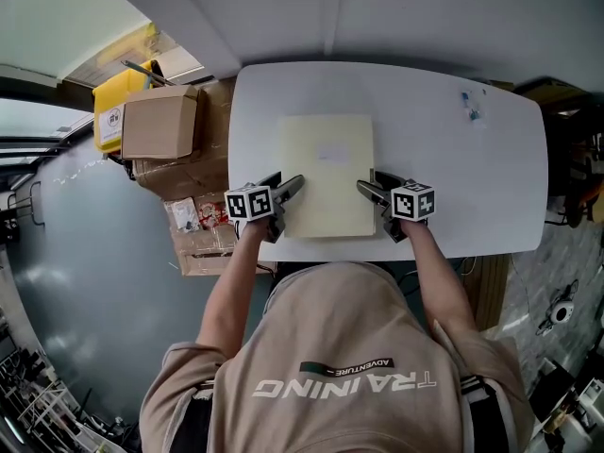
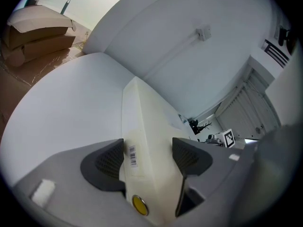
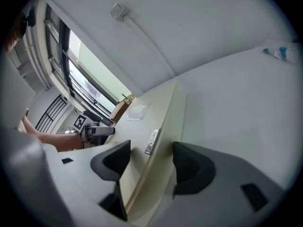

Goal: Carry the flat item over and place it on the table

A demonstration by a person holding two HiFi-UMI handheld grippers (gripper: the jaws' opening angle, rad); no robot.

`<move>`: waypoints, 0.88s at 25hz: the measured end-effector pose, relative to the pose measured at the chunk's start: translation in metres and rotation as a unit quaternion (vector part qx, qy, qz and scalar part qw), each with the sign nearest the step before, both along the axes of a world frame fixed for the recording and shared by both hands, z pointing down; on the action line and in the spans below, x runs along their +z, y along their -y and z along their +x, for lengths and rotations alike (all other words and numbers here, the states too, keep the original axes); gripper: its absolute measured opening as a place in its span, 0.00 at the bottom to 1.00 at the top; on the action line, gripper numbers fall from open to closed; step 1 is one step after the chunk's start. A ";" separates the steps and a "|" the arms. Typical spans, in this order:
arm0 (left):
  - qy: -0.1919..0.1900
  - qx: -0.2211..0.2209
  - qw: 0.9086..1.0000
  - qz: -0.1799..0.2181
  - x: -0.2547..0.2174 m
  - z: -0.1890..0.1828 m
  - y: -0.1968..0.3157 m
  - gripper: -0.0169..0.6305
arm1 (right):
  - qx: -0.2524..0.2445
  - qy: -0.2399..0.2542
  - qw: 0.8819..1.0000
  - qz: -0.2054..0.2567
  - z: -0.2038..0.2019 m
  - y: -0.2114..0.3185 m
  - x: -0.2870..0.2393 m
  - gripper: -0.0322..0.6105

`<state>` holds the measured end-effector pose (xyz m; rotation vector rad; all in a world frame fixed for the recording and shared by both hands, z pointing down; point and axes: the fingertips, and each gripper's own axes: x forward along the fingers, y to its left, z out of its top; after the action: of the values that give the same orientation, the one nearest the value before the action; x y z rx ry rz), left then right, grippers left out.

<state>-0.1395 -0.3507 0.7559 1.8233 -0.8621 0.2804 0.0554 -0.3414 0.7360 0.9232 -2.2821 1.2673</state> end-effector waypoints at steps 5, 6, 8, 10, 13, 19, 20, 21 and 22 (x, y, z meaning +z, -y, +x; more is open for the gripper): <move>0.001 -0.002 0.999 0.045 -0.015 -0.001 0.004 0.51 | -0.015 -0.020 0.999 0.028 0.000 0.002 -0.011 0.49; 0.005 -0.003 0.998 0.055 -0.017 -0.004 0.005 0.51 | -0.017 -0.022 0.999 0.037 0.001 0.004 -0.015 0.49; 0.007 -0.009 0.997 0.075 -0.026 -0.007 0.007 0.51 | -0.016 -0.022 0.998 0.054 0.003 0.006 -0.025 0.49; -0.001 -0.015 0.995 0.102 -0.040 -0.009 0.007 0.51 | -0.014 -0.020 0.997 0.072 0.006 0.006 -0.037 0.49; -0.018 -0.022 0.987 0.158 -0.067 -0.013 0.008 0.50 | -0.016 -0.018 0.994 0.109 0.009 0.006 -0.060 0.49; -0.006 -0.008 0.963 0.268 -0.130 -0.009 -0.002 0.49 | -0.042 -0.033 0.978 0.200 0.013 -0.007 -0.121 0.49; -0.002 -0.003 0.959 0.283 -0.141 -0.008 -0.004 0.48 | -0.045 -0.032 0.974 0.218 0.012 -0.009 -0.134 0.49; 0.000 0.001 0.954 0.298 -0.153 -0.006 -0.005 0.48 | -0.046 -0.031 0.970 0.237 0.011 -0.011 -0.148 0.49; 0.001 0.003 0.950 0.314 -0.165 -0.004 -0.006 0.47 | -0.045 -0.029 0.965 0.256 0.010 -0.012 -0.163 0.48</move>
<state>-0.1435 -0.3452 0.5908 2.4108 -1.0220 0.0020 0.0653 -0.3297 0.5735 0.9846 -2.6204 0.6051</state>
